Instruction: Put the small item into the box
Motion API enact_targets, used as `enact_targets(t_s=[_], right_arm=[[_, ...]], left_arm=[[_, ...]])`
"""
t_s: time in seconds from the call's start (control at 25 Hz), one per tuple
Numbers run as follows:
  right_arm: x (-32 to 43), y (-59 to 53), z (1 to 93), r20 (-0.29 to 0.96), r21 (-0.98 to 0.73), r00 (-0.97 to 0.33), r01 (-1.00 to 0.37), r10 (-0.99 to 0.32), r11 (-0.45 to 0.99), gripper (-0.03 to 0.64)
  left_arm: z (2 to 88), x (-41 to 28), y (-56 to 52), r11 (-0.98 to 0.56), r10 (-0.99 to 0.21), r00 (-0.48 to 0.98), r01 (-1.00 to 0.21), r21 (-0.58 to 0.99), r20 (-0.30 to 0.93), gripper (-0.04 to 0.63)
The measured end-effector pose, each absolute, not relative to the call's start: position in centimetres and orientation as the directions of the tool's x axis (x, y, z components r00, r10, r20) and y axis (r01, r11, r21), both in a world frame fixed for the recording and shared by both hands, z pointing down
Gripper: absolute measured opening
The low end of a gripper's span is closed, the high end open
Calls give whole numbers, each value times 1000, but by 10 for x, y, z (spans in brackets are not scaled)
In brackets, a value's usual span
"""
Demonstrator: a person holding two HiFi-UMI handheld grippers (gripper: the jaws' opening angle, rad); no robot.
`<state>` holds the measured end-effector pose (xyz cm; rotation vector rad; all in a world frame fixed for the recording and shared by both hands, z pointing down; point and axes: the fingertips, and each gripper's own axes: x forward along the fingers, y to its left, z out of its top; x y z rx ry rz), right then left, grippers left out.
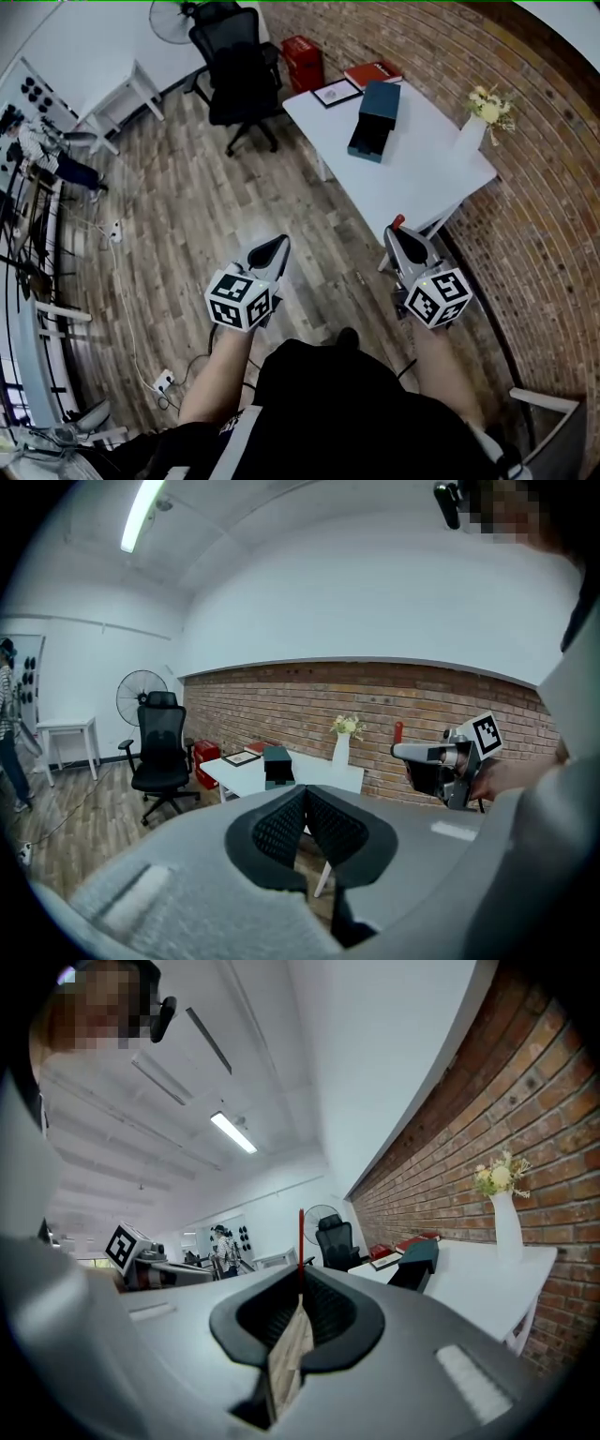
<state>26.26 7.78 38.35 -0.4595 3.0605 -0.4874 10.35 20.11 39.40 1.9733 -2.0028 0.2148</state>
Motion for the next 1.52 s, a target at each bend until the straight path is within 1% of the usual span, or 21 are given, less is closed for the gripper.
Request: enact_targets(t_s=[0.36,0.6,0.8,1.0,1.24,1.52], right_arm=[[275,33,386,51,-294,-940,-338,-339,894,12],[260,4,393,91,-274,-928,-372,-361,887,12],[225,-24,395,117,-253,-915,-403,-385,880,12],[179,-57,400,148,-244,-901,-432,-407,868,12],[109,-90,404,189,-247,-882,-468,-431,849,12],[29,-110,410,231,-228,-874,-476,-427,850,12]], left_arm=[[388,106,141,-19,-957,52,-993,116,285,9],[397,87,102,-43,-961,79,-989,141,264,8],[396,45,66,-39,-969,79,-985,170,233,8],[390,-2,27,-70,-970,105,-984,162,218,8],[387,-66,-13,-122,-964,153,-981,150,217,8],[394,-146,-41,-126,-965,166,-972,196,202,8]])
